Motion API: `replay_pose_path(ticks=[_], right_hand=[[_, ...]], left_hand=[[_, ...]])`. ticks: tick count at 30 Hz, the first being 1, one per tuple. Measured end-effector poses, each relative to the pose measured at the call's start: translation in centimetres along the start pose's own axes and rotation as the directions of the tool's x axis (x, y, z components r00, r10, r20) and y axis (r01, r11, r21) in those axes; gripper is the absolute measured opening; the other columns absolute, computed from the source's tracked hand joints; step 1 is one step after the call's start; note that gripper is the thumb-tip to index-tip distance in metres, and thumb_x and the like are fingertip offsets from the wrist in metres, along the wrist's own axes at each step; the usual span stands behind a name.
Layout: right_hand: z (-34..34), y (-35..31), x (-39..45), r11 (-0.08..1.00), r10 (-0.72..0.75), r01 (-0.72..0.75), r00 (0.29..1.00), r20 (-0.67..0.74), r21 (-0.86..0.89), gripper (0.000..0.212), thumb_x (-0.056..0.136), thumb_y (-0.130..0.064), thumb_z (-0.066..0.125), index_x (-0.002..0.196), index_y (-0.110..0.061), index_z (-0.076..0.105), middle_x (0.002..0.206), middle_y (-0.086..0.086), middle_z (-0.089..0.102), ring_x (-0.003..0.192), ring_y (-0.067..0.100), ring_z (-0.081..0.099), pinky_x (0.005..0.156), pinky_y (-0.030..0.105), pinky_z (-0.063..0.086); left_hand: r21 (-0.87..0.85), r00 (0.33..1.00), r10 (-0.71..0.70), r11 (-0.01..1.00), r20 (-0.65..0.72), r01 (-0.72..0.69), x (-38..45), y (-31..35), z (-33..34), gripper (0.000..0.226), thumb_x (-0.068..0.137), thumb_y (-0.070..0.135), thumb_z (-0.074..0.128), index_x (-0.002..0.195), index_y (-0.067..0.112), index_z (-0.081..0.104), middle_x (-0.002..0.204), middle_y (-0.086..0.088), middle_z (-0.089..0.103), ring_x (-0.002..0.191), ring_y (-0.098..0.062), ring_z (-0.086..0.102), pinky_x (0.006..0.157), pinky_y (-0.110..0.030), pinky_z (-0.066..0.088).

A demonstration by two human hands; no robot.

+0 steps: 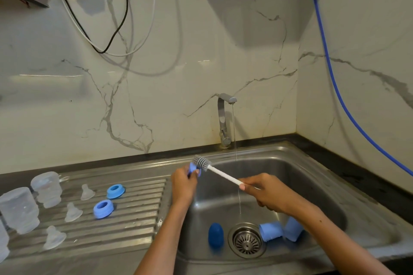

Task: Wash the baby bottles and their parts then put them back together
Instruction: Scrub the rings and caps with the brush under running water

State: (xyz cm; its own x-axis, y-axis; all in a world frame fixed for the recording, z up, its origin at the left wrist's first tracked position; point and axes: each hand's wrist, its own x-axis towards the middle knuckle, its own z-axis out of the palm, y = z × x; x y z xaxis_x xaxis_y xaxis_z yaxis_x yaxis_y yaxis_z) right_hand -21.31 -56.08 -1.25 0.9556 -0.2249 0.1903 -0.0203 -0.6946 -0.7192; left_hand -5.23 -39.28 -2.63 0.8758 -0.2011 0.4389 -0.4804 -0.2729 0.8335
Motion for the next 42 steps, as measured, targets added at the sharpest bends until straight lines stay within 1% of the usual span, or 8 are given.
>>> replay_pose_path(ticks=[7, 17, 20, 23, 26, 30, 35, 42], right_hand=[[-1.4, 0.5, -0.3, 0.999, 0.018, -0.021, 0.998, 0.067, 0.045, 0.015, 0.096, -0.038, 0.054, 0.100, -0.052, 0.057, 0.056, -0.005, 0.052, 0.039, 0.000, 0.041, 0.042, 0.016, 0.036], [0.1, 0.0, -0.1, 0.741, -0.255, 0.134, 0.963, -0.092, -0.658, 0.035, 0.100, -0.045, 0.040, 0.130, -0.037, 0.054, 0.065, -0.009, 0.055, 0.050, 0.004, 0.045, 0.051, 0.016, 0.036], [0.7, 0.3, 0.0, 0.998, 0.059, -0.060, 0.996, 0.064, 0.024, 0.030, 0.097, -0.044, 0.049, 0.116, -0.030, 0.066, 0.055, -0.010, 0.045, 0.041, 0.003, 0.036, 0.043, 0.018, 0.031], [-0.8, 0.3, -0.4, 0.847, 0.181, -0.311, 0.932, 0.315, 0.432, 0.025, 0.093, -0.046, 0.055, 0.109, -0.034, 0.071, 0.054, -0.007, 0.039, 0.043, 0.004, 0.030, 0.038, 0.016, 0.027], [-1.0, 0.8, 0.5, 0.971, -0.104, 0.110, 0.994, 0.041, -0.212, 0.033, 0.097, -0.041, 0.051, 0.126, -0.030, 0.063, 0.064, -0.013, 0.056, 0.047, 0.002, 0.046, 0.051, 0.014, 0.040], [-1.8, 0.7, 1.6, 0.654, -0.326, 0.230, 0.945, 0.006, -0.720, 0.040, 0.100, -0.043, 0.043, 0.139, -0.034, 0.047, 0.072, -0.008, 0.056, 0.053, 0.004, 0.042, 0.060, 0.022, 0.041], [-1.9, 1.5, 1.2, 0.980, -0.184, 0.188, 0.981, 0.061, -0.070, 0.024, 0.093, -0.042, 0.057, 0.111, -0.031, 0.069, 0.058, -0.013, 0.061, 0.050, 0.001, 0.049, 0.052, 0.019, 0.044], [-2.6, 2.2, 0.6, 0.957, -0.011, -0.034, 0.988, 0.152, 0.288, 0.028, 0.091, -0.044, 0.059, 0.104, -0.025, 0.074, 0.046, -0.010, 0.040, 0.040, 0.005, 0.035, 0.039, 0.019, 0.028]], left_hand=[[-0.652, 0.936, -0.200, 0.675, 0.290, 0.346, 1.2, -1.3, -1.3, 0.019, 0.092, 0.005, 0.055, 0.108, 0.008, 0.065, 0.098, -0.010, 0.072, 0.092, -0.020, 0.067, 0.075, -0.025, 0.056], [-0.667, 0.895, -0.301, 0.597, 0.330, 0.446, 1.2, -1.3, -1.4, 0.019, 0.081, 0.011, 0.069, 0.097, 0.001, 0.069, 0.084, -0.008, 0.074, 0.081, -0.014, 0.069, 0.066, -0.021, 0.056], [-0.660, 0.859, -0.364, 0.552, 0.360, 0.510, 1.2, -1.6, -1.6, 0.027, 0.079, 0.009, 0.070, 0.102, -0.004, 0.067, 0.090, -0.015, 0.072, 0.083, -0.018, 0.068, 0.062, -0.021, 0.056], [-0.721, 0.814, -0.351, 0.384, 0.464, 0.577, 1.1, -1.3, -1.6, 0.039, 0.073, 0.015, 0.070, 0.106, -0.004, 0.064, 0.098, -0.019, 0.071, 0.088, -0.022, 0.070, 0.065, -0.025, 0.059], [-0.758, 0.804, -0.376, 0.303, 0.461, 0.577, 1.5, -1.1, -1.6, 0.036, 0.075, 0.016, 0.070, 0.105, -0.003, 0.063, 0.098, -0.020, 0.071, 0.091, -0.024, 0.070, 0.065, -0.027, 0.059], [-0.747, 0.779, -0.446, 0.300, 0.440, 0.594, 1.7, -1.1, -1.7, 0.025, 0.086, 0.018, 0.065, 0.101, -0.002, 0.062, 0.097, -0.019, 0.068, 0.090, -0.023, 0.066, 0.058, -0.027, 0.059], [-0.785, 0.778, -0.427, 0.211, 0.462, 0.582, 1.9, -0.3, -2.0, 0.023, 0.090, 0.019, 0.060, 0.100, -0.001, 0.059, 0.099, -0.019, 0.064, 0.092, -0.023, 0.063, 0.058, -0.029, 0.060], [-0.823, 0.839, -0.395, 0.276, 0.374, 0.496, 0.7, 1.2, -1.3, 0.025, 0.086, 0.017, 0.064, 0.104, 0.000, 0.060, 0.099, -0.018, 0.068, 0.096, -0.022, 0.066, 0.084, -0.035, 0.054]])
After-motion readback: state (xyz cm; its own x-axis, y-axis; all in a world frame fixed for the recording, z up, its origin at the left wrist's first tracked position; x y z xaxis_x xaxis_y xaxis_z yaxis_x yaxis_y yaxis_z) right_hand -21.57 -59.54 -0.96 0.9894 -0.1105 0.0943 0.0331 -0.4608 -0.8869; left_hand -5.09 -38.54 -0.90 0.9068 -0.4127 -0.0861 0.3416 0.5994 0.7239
